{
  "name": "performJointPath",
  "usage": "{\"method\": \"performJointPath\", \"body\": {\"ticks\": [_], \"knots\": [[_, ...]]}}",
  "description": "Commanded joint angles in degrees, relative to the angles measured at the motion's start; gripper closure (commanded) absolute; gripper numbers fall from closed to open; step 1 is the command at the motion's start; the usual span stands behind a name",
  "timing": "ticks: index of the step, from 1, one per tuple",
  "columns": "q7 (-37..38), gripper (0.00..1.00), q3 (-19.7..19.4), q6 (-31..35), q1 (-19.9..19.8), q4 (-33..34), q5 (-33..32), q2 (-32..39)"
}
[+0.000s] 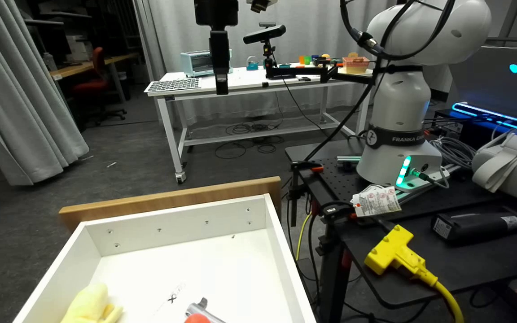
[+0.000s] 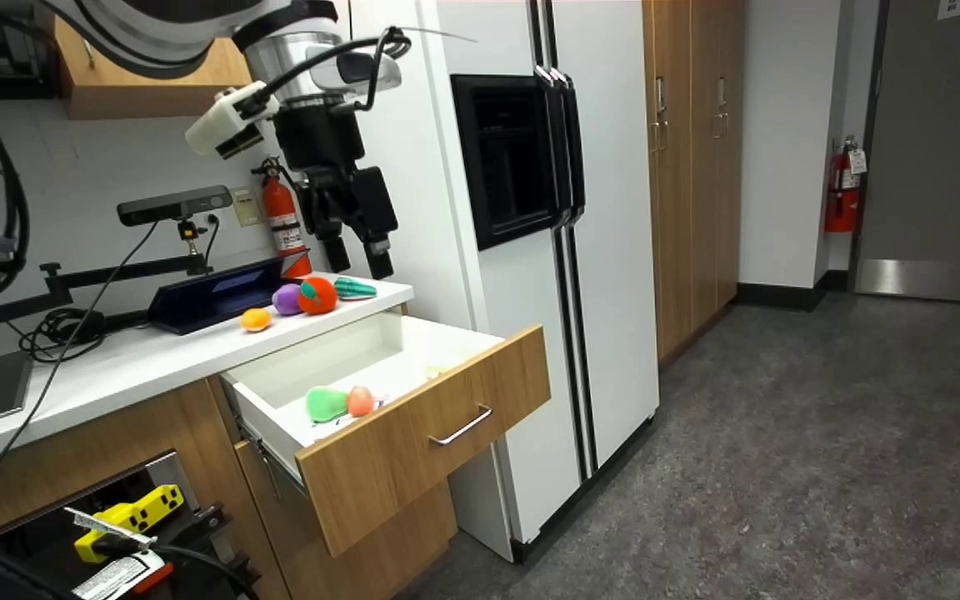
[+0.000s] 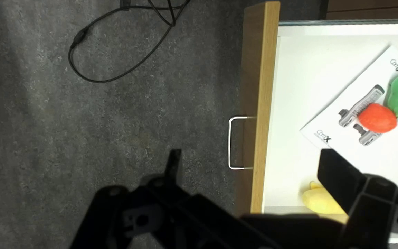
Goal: Close and open the drawer
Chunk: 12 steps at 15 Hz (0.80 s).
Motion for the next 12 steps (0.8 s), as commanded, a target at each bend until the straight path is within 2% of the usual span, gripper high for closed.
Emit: {"method": "performJointPath", "body": {"ticks": [1,6,8,9,12], "knots": [[-1.49,0.0,-0.37,6.14,0.05,0.71,0.16,5.25],[-2.6,0.0,-0.89,10.73,0.43,2.93,1.74,12.85],[-4.46,0.0,-1.2,10.51,0.96,2.85,3.26,12.79],[-1.27,0.0,-0.13,10.13,-0.1,1.75,0.68,11.98],[-2.43,0.0,-0.2,10.13,0.0,2.34,1.51,12.79]]}}
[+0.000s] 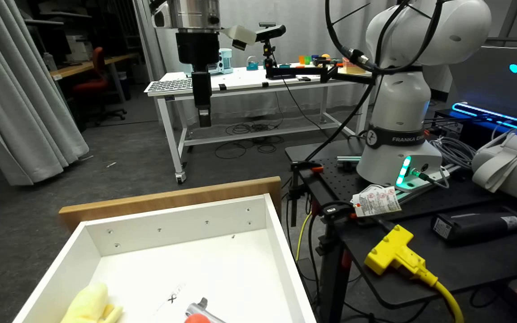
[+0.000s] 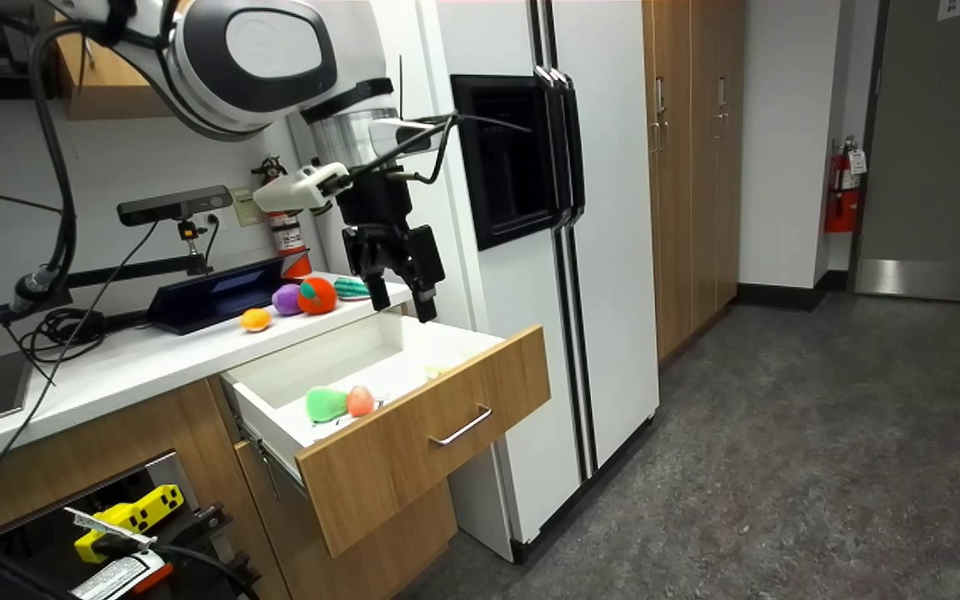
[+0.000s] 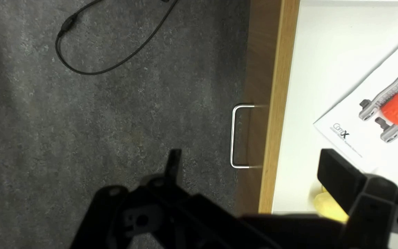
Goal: Close and open the drawer
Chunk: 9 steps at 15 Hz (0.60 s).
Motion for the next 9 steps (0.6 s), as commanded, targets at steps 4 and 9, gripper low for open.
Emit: {"method": "performJointPath", "body": {"ticks": [4,9], "knots": [[0.47,0.0,-0.11,-0.79,-0.44,1.27,-0.23,1.99],[0.67,0.0,-0.31,0.32,-0.97,6.91,-0.7,10.66]]}}
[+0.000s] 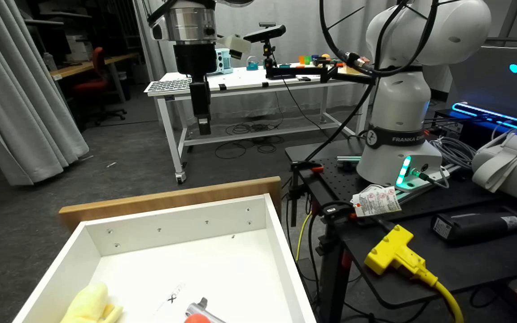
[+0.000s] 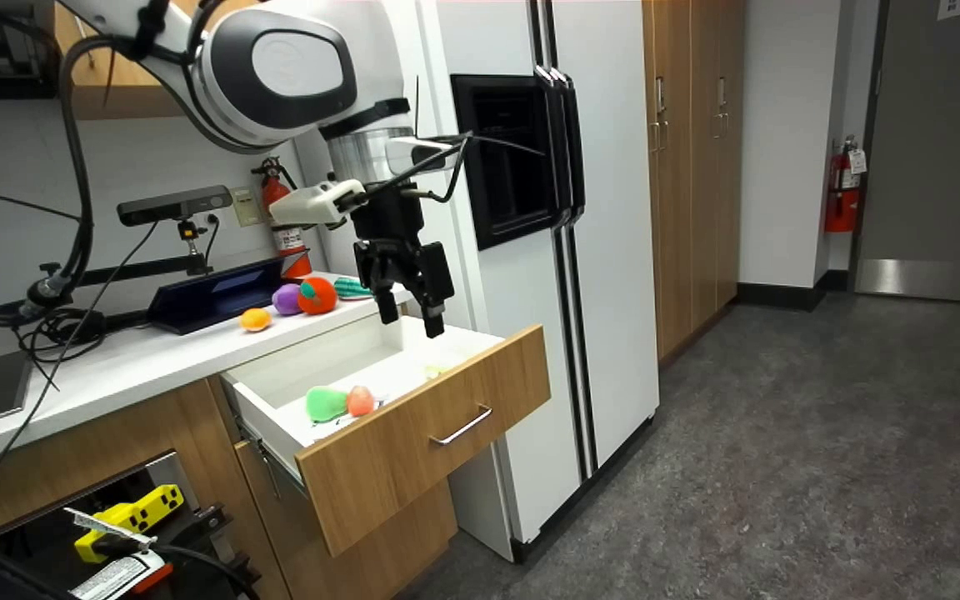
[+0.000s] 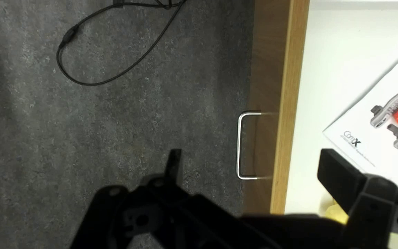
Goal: Close and open the drawer
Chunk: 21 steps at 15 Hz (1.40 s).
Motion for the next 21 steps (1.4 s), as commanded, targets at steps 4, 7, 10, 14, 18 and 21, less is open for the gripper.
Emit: {"method": "performJointPath", "body": {"ticks": [4,7,10,14,18,21], "knots": [[1.17,0.0,-0.26,0.43,-0.77,10.91,-1.7,13.34],[1.82,0.0,-0.18,0.33,-0.5,15.11,-2.1,17.96],[2.33,0.0,0.0,0.44,-0.14,19.05,-2.22,22.08],[2.94,0.0,0.2,0.27,0.22,23.03,-3.13,26.67],[1.88,0.0,0.41,0.17,-0.14,22.3,-2.57,26.62],[1.89,0.0,0.43,0.16,-0.14,23.02,-2.57,27.38]]}}
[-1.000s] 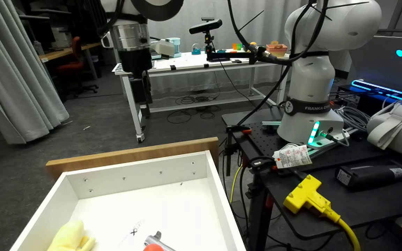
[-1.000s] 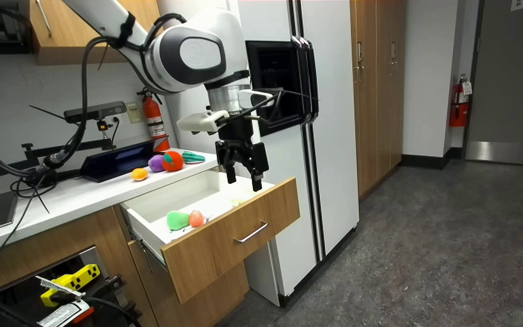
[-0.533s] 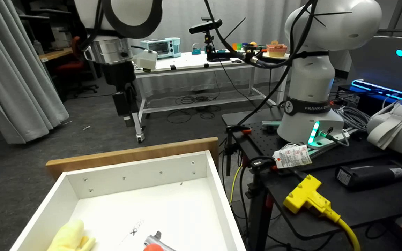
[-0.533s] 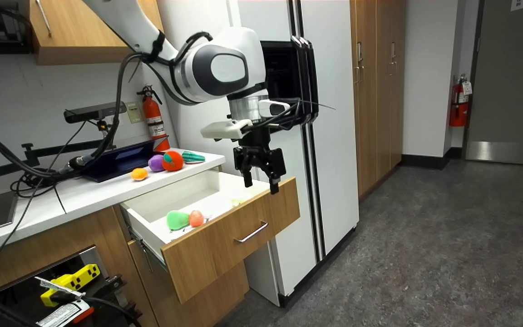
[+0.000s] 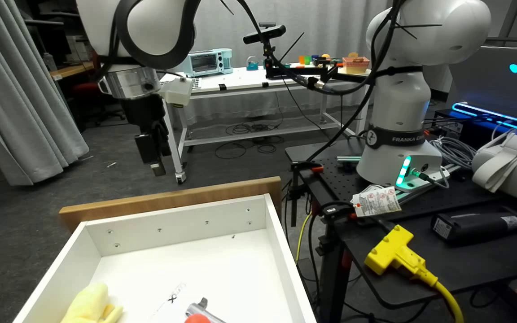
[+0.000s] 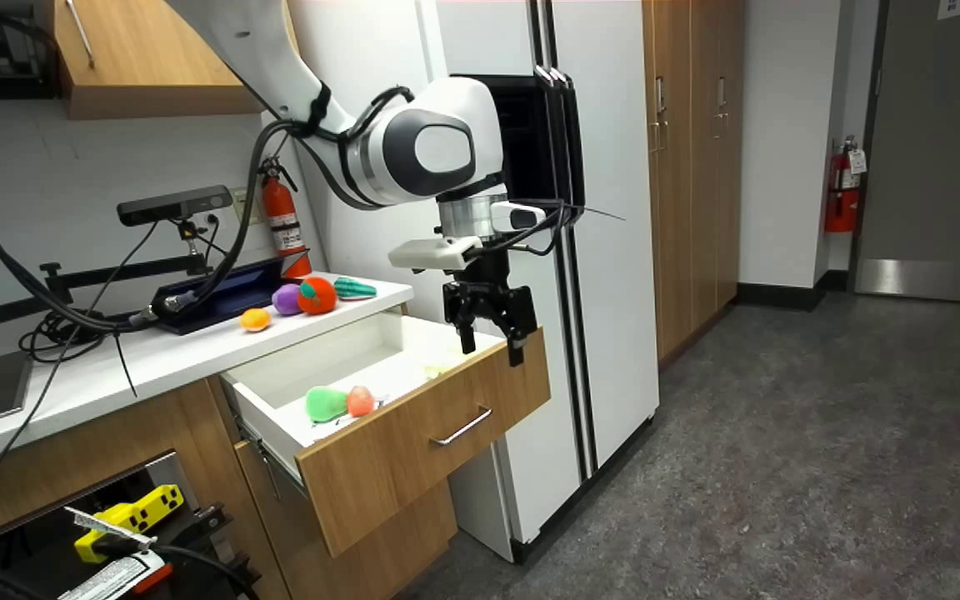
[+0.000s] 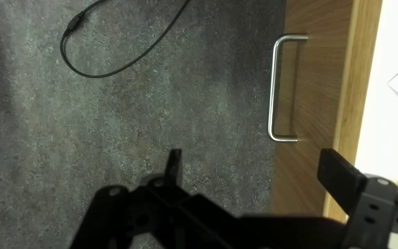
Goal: Close and open the drawer
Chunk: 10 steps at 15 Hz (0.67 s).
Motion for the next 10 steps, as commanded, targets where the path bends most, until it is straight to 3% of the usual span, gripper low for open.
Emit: {"method": "performJointPath", "body": {"ticks": [1,10], "knots": [[0.01,0.0,0.06,-0.18,-0.05,0.16,-0.01,-0.01],[-0.4,0.0,0.58,-0.37,-0.22,4.82,1.12,6.16]]}}
